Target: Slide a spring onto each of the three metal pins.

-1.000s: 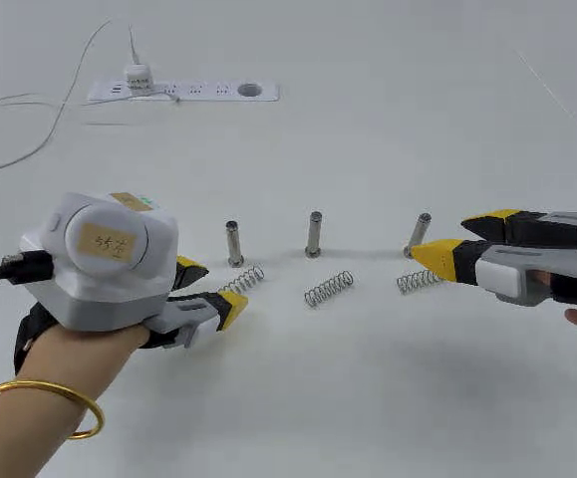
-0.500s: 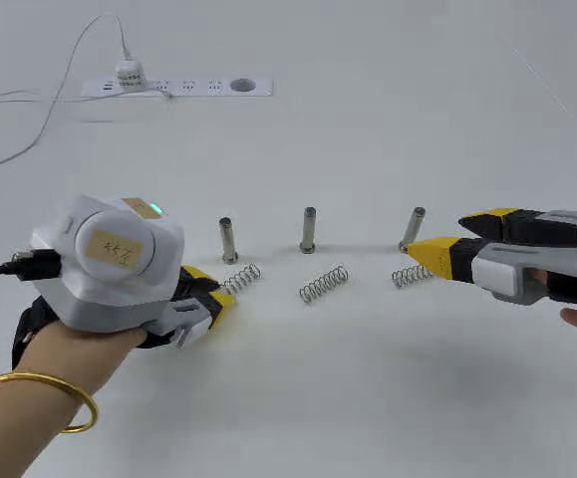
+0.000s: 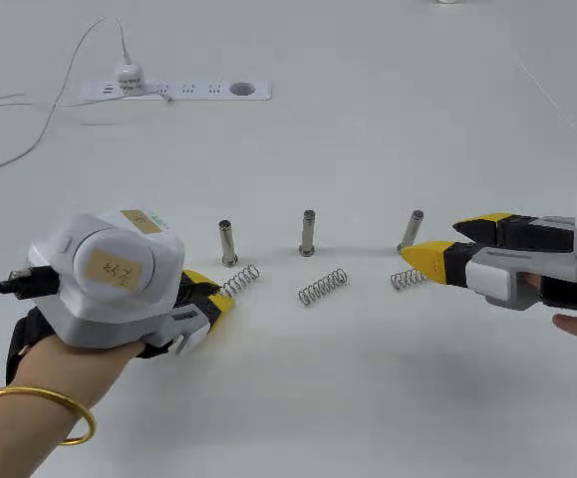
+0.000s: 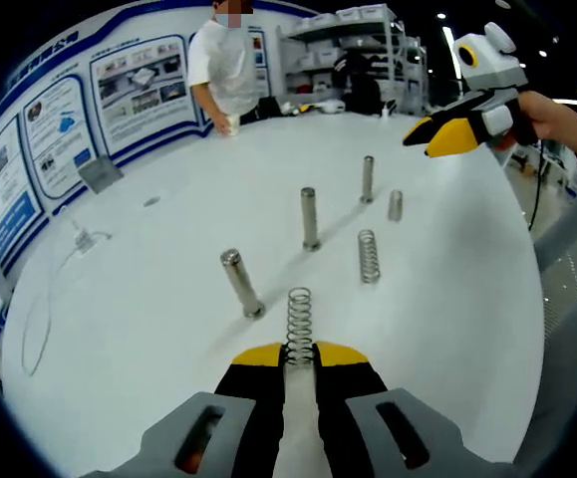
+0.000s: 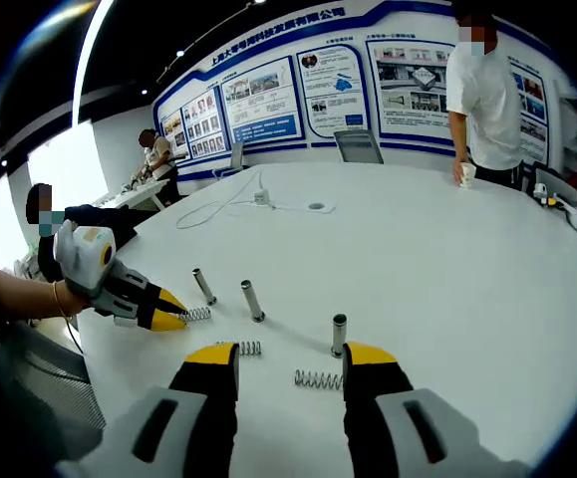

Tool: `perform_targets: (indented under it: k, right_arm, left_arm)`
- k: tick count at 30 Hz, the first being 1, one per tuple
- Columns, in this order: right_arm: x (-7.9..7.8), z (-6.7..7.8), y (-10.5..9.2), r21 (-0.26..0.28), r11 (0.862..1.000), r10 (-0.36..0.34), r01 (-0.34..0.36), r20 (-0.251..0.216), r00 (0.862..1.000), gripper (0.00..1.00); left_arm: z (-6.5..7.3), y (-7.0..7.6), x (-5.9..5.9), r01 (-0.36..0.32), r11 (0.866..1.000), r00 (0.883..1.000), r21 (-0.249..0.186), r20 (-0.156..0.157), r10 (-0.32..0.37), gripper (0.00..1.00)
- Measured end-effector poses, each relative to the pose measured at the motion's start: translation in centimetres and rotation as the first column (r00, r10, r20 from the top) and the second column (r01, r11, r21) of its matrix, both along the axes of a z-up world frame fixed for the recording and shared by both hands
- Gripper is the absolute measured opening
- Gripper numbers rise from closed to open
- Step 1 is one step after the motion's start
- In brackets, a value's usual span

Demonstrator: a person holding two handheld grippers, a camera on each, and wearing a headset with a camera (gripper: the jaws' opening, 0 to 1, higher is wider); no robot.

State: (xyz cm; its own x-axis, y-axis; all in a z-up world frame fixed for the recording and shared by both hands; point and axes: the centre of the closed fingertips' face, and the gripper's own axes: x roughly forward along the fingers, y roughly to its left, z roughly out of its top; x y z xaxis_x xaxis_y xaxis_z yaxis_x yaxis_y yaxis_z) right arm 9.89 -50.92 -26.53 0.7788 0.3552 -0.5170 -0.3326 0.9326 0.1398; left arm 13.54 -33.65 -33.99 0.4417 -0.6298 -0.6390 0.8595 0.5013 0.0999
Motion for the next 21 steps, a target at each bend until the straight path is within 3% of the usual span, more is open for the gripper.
perform_targets:
  k: [6, 7, 8, 10, 17, 21]
  right_arm:
    - [-0.1, 0.6, 1.1, 0.032, 0.999, 0.016, -0.016, 0.013, 1.0, 0.43]
    - [-0.1, 0.7, 1.3, 0.036, 0.999, 0.017, -0.018, 0.014, 1.0, 0.43]
    - [-0.1, 0.9, 1.6, 0.043, 0.999, 0.023, -0.024, 0.018, 1.0, 0.43]
    - [-0.1, 1.2, 2.2, 0.064, 0.997, 0.03, -0.031, 0.028, 0.999, 0.43]
    - [-0.2, 2.0, 4.7, 0.137, 0.989, 0.055, -0.06, 0.043, 0.998, 0.41]
    - [-0.2, 2.5, 6.1, 0.203, 0.976, 0.064, -0.072, 0.049, 0.997, 0.4]
  left_arm:
    - [1.5, -0.3, -0.7, 0.004, 0.999, 1.0, -0.047, 0.026, -0.002, 0.1]
    - [1.7, -0.4, -0.7, 0.0, 0.998, 1.0, -0.059, 0.021, 0.001, 0.1]
    - [2.2, -1.0, -1.2, -0.022, 0.992, 0.999, -0.122, -0.03, 0.018, 0.1]
    - [3.0, -1.4, -1.5, -0.046, 0.98, 0.997, -0.194, -0.071, 0.033, 0.1]
    - [5.4, -1.6, -2.0, -0.068, 0.955, 0.996, -0.29, -0.076, 0.047, 0.1]
    - [6.6, -1.9, -2.7, -0.06, 0.944, 0.997, -0.324, -0.067, 0.04, 0.1]
